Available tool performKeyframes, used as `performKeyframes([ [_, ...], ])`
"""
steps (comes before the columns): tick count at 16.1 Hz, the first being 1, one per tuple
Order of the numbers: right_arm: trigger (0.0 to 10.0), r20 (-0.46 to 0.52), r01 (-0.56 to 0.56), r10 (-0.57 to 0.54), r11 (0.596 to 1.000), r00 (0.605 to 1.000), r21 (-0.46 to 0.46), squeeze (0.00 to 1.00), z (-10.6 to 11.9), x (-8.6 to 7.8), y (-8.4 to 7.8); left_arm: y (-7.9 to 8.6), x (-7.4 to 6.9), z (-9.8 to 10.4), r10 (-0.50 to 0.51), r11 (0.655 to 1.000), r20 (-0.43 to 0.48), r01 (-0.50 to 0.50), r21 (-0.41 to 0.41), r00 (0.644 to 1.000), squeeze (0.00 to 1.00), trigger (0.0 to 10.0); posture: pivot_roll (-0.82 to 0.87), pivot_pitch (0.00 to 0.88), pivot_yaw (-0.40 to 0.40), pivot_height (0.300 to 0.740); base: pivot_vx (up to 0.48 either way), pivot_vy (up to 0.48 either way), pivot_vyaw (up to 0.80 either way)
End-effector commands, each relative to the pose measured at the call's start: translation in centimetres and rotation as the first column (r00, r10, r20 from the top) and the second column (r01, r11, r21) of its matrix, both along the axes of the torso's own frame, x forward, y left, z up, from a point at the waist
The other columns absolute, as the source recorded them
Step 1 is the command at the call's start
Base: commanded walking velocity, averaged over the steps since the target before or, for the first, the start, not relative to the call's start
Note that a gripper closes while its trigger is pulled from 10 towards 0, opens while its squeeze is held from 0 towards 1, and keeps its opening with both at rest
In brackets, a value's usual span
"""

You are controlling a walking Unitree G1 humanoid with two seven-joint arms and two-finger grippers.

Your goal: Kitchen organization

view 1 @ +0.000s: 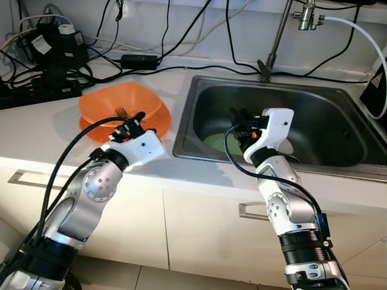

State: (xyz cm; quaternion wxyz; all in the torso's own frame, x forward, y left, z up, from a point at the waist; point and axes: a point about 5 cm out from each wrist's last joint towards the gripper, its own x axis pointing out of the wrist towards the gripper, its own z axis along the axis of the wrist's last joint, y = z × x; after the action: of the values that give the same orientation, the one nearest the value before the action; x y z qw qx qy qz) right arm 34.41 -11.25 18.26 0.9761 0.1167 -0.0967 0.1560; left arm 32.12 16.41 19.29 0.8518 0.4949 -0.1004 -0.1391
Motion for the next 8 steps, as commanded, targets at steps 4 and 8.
performKeyframes([
  [4,10.0,0.016,0.017,-0.017,1.0,1.0,0.001,0.0,0.72,0.01,-0.38,-0.28,0.58,-0.12,0.004,0.999,0.001,-0.004,0.039,1.0,0.0,10.0,0.07,0.035,-0.009,0.74,0.0,0.0,0.0],
  [8,10.0,0.015,0.022,-0.022,1.0,1.0,0.0,0.0,0.78,0.06,-0.4,-0.58,0.87,-0.32,0.019,0.998,0.006,-0.02,0.056,1.0,0.0,10.0,0.07,0.04,-0.011,0.74,0.0,0.0,0.0],
])
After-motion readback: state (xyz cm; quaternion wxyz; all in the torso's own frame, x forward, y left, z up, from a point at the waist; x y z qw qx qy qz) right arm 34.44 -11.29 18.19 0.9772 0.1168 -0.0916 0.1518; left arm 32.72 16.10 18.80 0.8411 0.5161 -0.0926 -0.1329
